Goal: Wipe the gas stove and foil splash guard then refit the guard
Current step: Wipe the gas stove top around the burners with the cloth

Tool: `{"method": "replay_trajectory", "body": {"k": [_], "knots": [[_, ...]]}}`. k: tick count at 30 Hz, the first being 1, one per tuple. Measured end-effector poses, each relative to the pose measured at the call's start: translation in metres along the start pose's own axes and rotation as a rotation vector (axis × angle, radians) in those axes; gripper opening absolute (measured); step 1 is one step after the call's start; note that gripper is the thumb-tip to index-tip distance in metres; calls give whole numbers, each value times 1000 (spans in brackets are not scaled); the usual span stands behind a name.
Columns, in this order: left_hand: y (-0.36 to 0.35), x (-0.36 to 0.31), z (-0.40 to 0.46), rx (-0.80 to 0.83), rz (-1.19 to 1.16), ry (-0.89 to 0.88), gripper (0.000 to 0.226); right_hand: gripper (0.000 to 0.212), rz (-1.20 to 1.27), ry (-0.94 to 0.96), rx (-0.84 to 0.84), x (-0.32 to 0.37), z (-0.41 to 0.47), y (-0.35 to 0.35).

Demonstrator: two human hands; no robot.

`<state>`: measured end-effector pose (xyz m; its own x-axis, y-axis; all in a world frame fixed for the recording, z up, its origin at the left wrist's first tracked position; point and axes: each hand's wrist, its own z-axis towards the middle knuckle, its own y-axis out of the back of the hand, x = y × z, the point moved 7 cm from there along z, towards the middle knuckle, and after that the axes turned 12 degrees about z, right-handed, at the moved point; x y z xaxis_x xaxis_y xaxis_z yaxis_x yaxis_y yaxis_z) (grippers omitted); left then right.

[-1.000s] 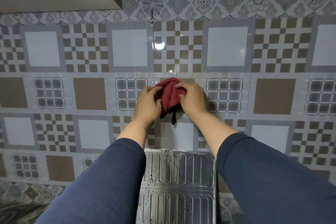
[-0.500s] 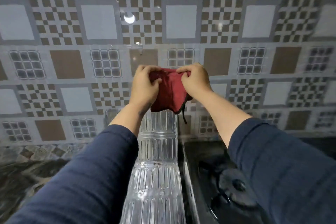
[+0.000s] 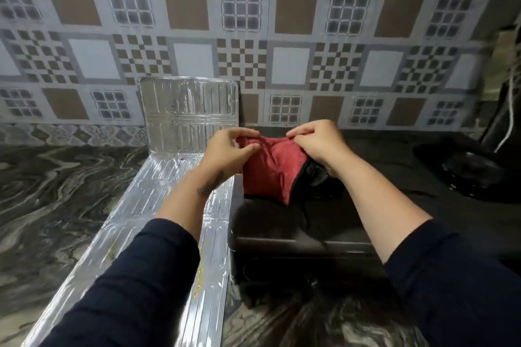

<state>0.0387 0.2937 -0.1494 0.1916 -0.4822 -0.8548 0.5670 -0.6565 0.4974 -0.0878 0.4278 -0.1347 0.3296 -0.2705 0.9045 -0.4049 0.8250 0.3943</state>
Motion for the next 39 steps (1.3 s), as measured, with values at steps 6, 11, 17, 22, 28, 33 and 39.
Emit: {"method": "replay_trajectory", "body": {"k": [6,11,17,22,28,33,39], "knots": [[-21,37,-45,77,308,55,21,24,-87,-79,172,-41,-51,-5],[-37,54,-69,62,615,-108,39,32,-580,465,264,-33,-98,-28],[-31,66,-69,30,700,-130,40,45,-604,571,592,-61,-131,-89],[-39,68,-63,76,677,-197,39,51,-713,469,476,-58,-114,-102],[-60,49,-63,41,769,-364,33,50,-662,333,320,-80,-121,-53],[-94,19,-73,5,838,-517,29,51,-706,163,169,-113,-122,13],[-121,-13,-63,41,822,-645,29,54,-726,-17,87,-127,-120,38]]}}
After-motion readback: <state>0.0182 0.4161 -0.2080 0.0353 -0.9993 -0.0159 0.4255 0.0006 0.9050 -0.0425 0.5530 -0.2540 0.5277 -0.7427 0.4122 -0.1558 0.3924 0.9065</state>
